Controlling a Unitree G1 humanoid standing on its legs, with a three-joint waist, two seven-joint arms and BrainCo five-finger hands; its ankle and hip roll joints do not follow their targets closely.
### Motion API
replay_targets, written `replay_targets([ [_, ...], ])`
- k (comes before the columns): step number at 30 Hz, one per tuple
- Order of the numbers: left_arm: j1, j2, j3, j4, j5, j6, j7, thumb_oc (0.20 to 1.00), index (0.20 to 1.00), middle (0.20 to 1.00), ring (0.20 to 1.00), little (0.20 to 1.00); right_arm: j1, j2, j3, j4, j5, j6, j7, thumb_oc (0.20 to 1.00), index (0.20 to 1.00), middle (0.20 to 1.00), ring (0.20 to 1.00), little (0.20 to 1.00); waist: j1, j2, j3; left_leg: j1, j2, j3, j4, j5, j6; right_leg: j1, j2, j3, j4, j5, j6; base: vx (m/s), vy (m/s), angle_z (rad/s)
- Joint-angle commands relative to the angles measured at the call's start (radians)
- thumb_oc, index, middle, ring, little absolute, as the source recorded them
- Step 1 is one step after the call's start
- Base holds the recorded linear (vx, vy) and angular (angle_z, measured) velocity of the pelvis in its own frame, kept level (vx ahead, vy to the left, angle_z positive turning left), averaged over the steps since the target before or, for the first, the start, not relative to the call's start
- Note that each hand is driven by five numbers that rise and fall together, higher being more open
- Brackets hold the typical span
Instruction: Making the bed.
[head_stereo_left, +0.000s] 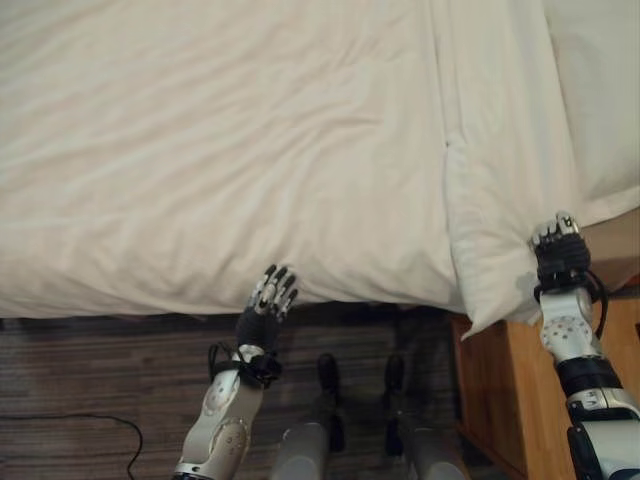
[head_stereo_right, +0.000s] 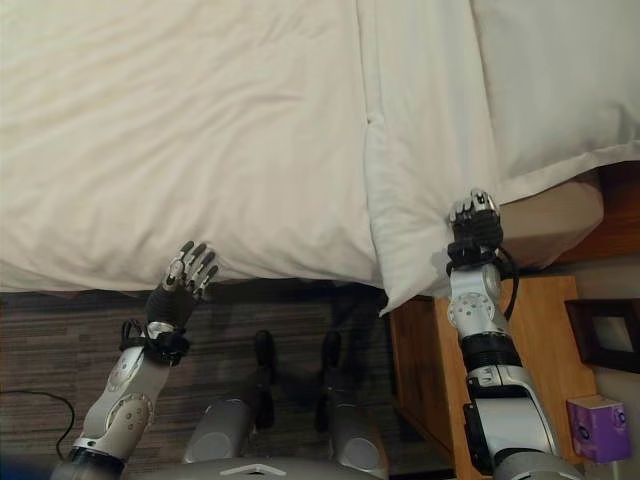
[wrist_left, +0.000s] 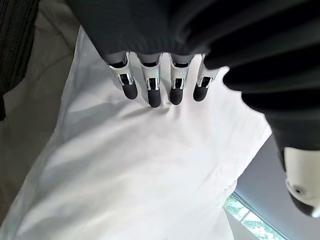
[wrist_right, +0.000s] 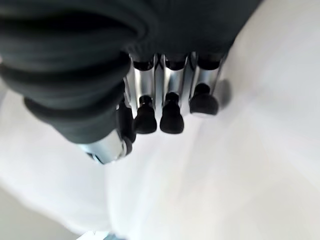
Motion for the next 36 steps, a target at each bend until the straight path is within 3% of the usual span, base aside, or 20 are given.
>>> replay_targets([
  [1,0.002,0.013,-0.019,-0.044,-0.031,-0.048,-0.004,1.0,1.0,1.0,1.0,1.0,-0.063,-0.006,-0.04,0.097,0.067,0.017,0.006,0.2,0.2,0.2,0.2,0.2,0.028,-0.008,-0.013,-0.023,0.037,-0.058,0.005,0.016,-0.082,0.012,-0.084,-0.031,0.014,0.008,0.113,0.0,0.0,0.0],
  [10,-0.04,0.0,-0.037,0.0,-0.004,-0.053,0.004,1.0,1.0,1.0,1.0,1.0,0.096,0.185,-0.028,0.189,0.063,0.059,0.021,0.2,0.2,0.2,0.2,0.2,0.009,0.032,-0.005,-0.028,0.029,-0.045,0.005,0.012,-0.079,-0.014,-0.083,-0.002,0.014,0.01,0.111,0.02,0.014,-0.05],
  [11,-0.048,-0.005,-0.036,0.001,0.009,-0.056,0.006,1.0,1.0,1.0,1.0,1.0,0.175,0.247,-0.001,0.189,0.044,0.079,0.035,0.2,0.2,0.2,0.2,0.2,-0.005,0.038,-0.003,-0.016,0.027,-0.043,0.005,0.003,-0.079,-0.008,-0.082,0.004,0.014,0.005,0.111,0.04,0.016,-0.06],
  [14,-0.046,-0.009,-0.033,0.003,0.025,-0.062,0.007,1.0,1.0,1.0,1.0,1.0,0.267,0.303,0.044,0.192,-0.001,0.114,0.051,0.2,0.2,0.2,0.2,0.2,-0.027,0.039,-0.009,-0.009,0.027,-0.035,0.005,0.004,-0.079,-0.006,-0.083,0.012,0.014,0.007,0.109,0.02,0.004,-0.03],
  [18,-0.045,-0.015,-0.036,-0.001,0.032,-0.069,-0.009,1.0,1.0,1.0,1.0,1.0,0.343,0.324,0.029,0.312,-0.08,0.156,0.067,0.2,0.2,0.2,0.2,0.2,-0.049,0.054,-0.022,0.017,0.023,-0.025,0.005,-0.006,-0.08,0.01,-0.085,0.018,0.014,0.002,0.11,0.03,0.002,-0.13],
  [23,-0.045,-0.015,-0.026,-0.003,0.029,-0.079,-0.011,1.0,1.0,1.0,1.0,1.0,0.361,0.308,0.006,0.312,-0.101,0.146,0.062,0.2,0.2,0.2,0.2,0.2,-0.066,0.066,-0.037,0.035,0.023,-0.018,0.005,-0.011,-0.083,0.02,-0.087,0.027,0.014,-0.002,0.11,0.02,0.001,-0.05],
  [29,-0.035,-0.019,0.017,0.002,0.073,-0.093,0.023,1.0,1.0,1.0,1.0,1.0,0.509,0.234,0.027,-0.185,-0.256,0.041,0.018,0.2,0.2,0.2,0.2,0.2,-0.113,0.06,-0.062,0.063,0.03,-0.005,0.005,-0.016,-0.085,0.037,-0.082,0.046,0.014,-0.003,0.109,0.01,-0.011,-0.04],
  [30,-0.035,-0.019,0.017,0.002,0.073,-0.093,0.023,1.0,1.0,1.0,1.0,1.0,0.51,0.234,0.027,-0.185,-0.256,0.041,0.018,0.2,0.2,0.2,0.2,0.2,-0.113,0.06,-0.063,0.061,0.03,-0.005,0.005,-0.016,-0.085,0.036,-0.082,0.047,0.014,-0.003,0.108,0.03,-0.014,-0.12],
  [31,-0.03,-0.021,0.032,0.002,0.098,-0.094,0.04,1.0,1.0,1.0,1.0,1.0,0.57,0.233,-0.017,-0.366,-0.344,-0.003,-0.023,0.2,0.2,0.2,0.2,0.2,-0.134,0.06,-0.07,0.079,0.033,-0.003,0.005,-0.024,-0.084,0.053,-0.081,0.05,0.014,-0.009,0.109,0.02,-0.009,-0.12],
  [32,-0.029,-0.021,0.032,0.001,0.098,-0.094,0.04,1.0,1.0,1.0,1.0,1.0,0.571,0.234,-0.017,-0.368,-0.345,-0.002,-0.025,0.2,0.2,0.2,0.2,0.2,-0.133,0.06,-0.074,0.074,0.033,-0.002,0.005,-0.021,-0.084,0.048,-0.08,0.052,0.014,-0.006,0.108,0.06,-0.006,-0.06],
  [33,-0.028,-0.024,0.036,0.003,0.121,-0.092,0.055,1.0,1.0,1.0,1.0,1.0,0.614,0.231,-0.071,-0.519,-0.514,-0.033,-0.1,0.2,0.2,0.2,0.2,0.2,-0.15,0.064,-0.087,0.095,0.035,-0.002,0.005,-0.031,-0.08,0.068,-0.082,0.052,0.014,-0.014,0.109,0.04,-0.005,-0.04],
  [36,-0.025,-0.021,0.025,0.013,0.144,-0.085,0.067,1.0,1.0,1.0,1.0,1.0,0.637,0.236,-0.108,-0.61,-0.746,-0.032,-0.203,0.2,0.2,0.2,0.2,0.2,-0.162,0.072,-0.118,0.122,0.035,-0.002,0.005,-0.036,-0.074,0.098,-0.082,0.053,0.014,-0.023,0.108,0.06,-0.006,-0.02],
])
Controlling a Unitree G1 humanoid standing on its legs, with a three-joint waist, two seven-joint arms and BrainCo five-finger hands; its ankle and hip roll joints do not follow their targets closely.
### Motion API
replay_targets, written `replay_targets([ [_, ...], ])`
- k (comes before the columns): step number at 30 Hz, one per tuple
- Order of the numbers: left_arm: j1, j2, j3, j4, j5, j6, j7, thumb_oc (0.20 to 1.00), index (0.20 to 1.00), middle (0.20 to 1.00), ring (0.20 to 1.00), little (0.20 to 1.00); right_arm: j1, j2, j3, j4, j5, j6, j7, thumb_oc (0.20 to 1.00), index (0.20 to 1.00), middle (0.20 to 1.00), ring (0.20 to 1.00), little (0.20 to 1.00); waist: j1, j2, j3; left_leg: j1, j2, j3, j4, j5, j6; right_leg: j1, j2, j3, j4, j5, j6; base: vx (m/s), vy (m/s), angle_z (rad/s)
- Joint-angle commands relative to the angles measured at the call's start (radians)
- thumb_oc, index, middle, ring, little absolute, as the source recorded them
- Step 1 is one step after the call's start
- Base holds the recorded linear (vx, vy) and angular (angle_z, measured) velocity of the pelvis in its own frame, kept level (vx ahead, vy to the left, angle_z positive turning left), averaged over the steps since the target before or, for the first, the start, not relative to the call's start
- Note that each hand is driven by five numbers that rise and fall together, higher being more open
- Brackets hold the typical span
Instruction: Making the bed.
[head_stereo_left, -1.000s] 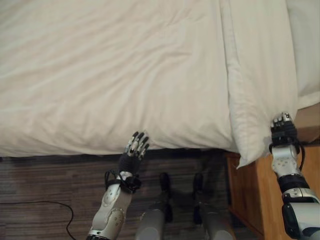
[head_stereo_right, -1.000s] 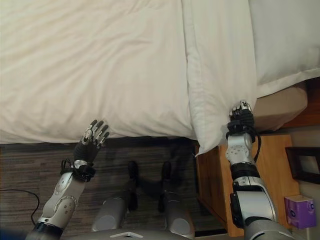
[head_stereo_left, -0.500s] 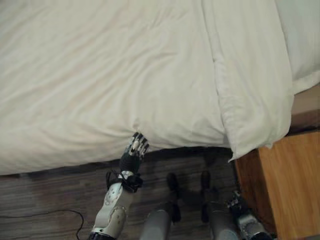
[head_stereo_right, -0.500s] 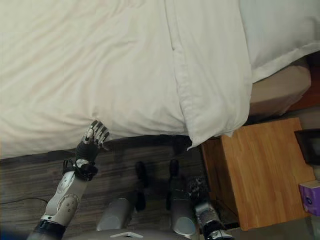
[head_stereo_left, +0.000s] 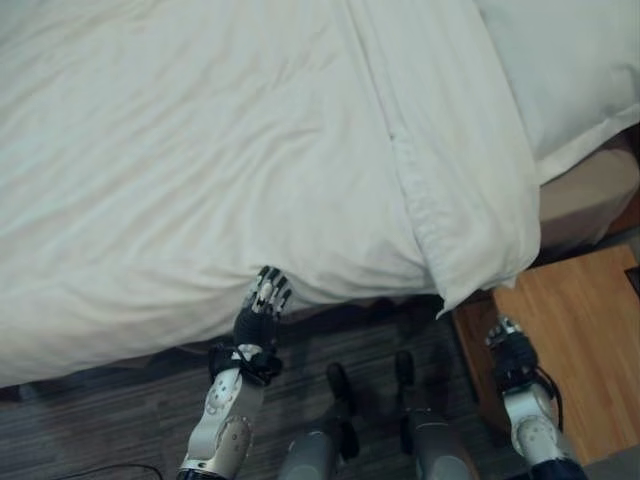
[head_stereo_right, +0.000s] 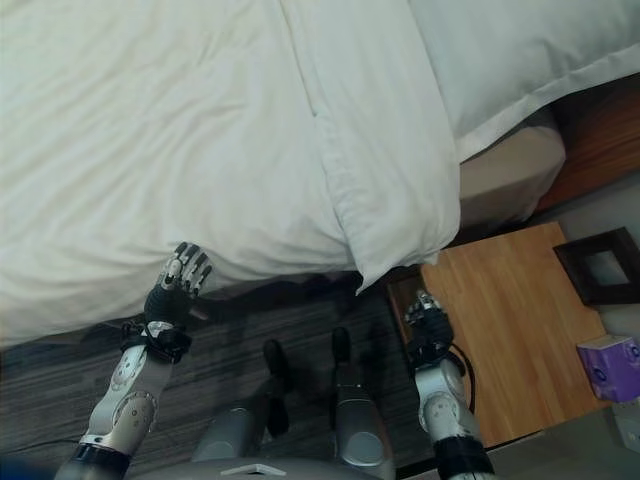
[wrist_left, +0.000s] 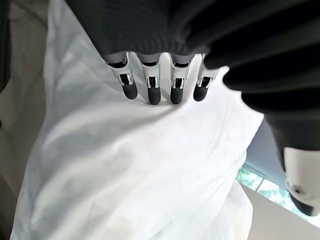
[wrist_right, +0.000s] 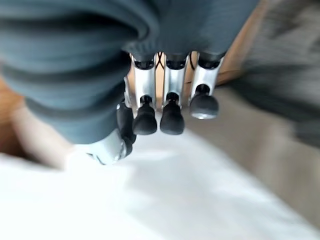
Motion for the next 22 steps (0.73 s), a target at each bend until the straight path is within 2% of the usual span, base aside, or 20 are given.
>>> replay_targets([
  [1,-0.025,0.007,0.001,-0.014,0.077,-0.051,0.007,1.0,1.0,1.0,1.0,1.0,0.032,-0.017,-0.047,-0.021,-0.317,-0.068,-0.127,0.2,0.2,0.2,0.2,0.2,-0.026,-0.005,-0.093,0.059,0.042,-0.076,0.005,-0.034,-0.065,0.072,-0.077,-0.029,0.012,-0.049,0.1,0.06,-0.004,-0.02],
  [2,-0.023,0.004,-0.004,-0.001,0.082,-0.049,0.009,1.0,1.0,1.0,1.0,1.0,0.045,-0.018,-0.043,-0.038,-0.358,-0.059,-0.134,0.241,0.241,0.241,0.241,0.241,-0.031,-0.002,-0.102,0.075,0.042,-0.078,0.005,-0.036,-0.065,0.093,-0.078,-0.03,0.012,-0.054,0.098,0.06,-0.002,0.03],
  [3,-0.02,0.002,-0.007,0.008,0.093,-0.049,0.012,1.0,1.0,1.0,1.0,1.0,0.061,-0.018,-0.032,-0.051,-0.39,-0.05,-0.128,1.0,1.0,1.0,1.0,1.0,-0.034,0.002,-0.108,0.095,0.043,-0.082,0.005,-0.038,-0.065,0.114,-0.077,-0.034,0.017,-0.061,0.097,0.04,-0.007,0.04],
  [7,0.029,0.009,-0.016,0.022,0.186,-0.033,0.024,1.0,1.0,1.0,1.0,1.0,0.116,-0.033,0.031,-0.046,-0.439,-0.019,-0.08,1.0,1.0,1.0,1.0,1.0,-0.034,0.015,-0.133,0.155,0.044,-0.098,0.005,-0.04,-0.064,0.176,-0.072,-0.046,0.053,-0.101,0.085,0.01,-0.02,0.07],
  [11,0.101,0.016,-0.042,0.038,0.244,-0.007,-0.009,1.0,1.0,1.0,1.0,1.0,0.148,-0.038,0.088,-0.016,-0.418,0.008,-0.034,1.0,1.0,1.0,1.0,1.0,-0.025,0.026,-0.15,0.198,0.043,-0.119,0.005,-0.034,-0.064,0.226,-0.071,-0.069,0.078,-0.131,0.076,-0.02,-0.042,0.17],
  [15,0.179,-0.019,-0.065,0.074,0.237,0.016,-0.034,1.0,1.0,1.0,1.0,1.0,0.193,-0.045,0.141,-0.03,-0.392,0.032,0.02,1.0,1.0,1.0,1.0,1.0,-0.004,0.027,-0.171,0.237,0.048,-0.147,0.005,-0.026,-0.066,0.281,-0.067,-0.106,0.092,-0.159,0.064,-0.03,-0.063,0.27],
  [22,0.234,-0.057,-0.06,0.122,0.221,0.023,-0.039,1.0,1.0,1.0,1.0,1.0,0.207,-0.059,0.132,-0.016,-0.389,0.027,0.019,1.0,1.0,1.0,1.0,1.0,0.029,0.018,-0.191,0.262,0.053,-0.16,0.005,-0.018,-0.068,0.327,-0.055,-0.139,0.079,-0.172,0.057,-0.03,-0.063,0.16],
])
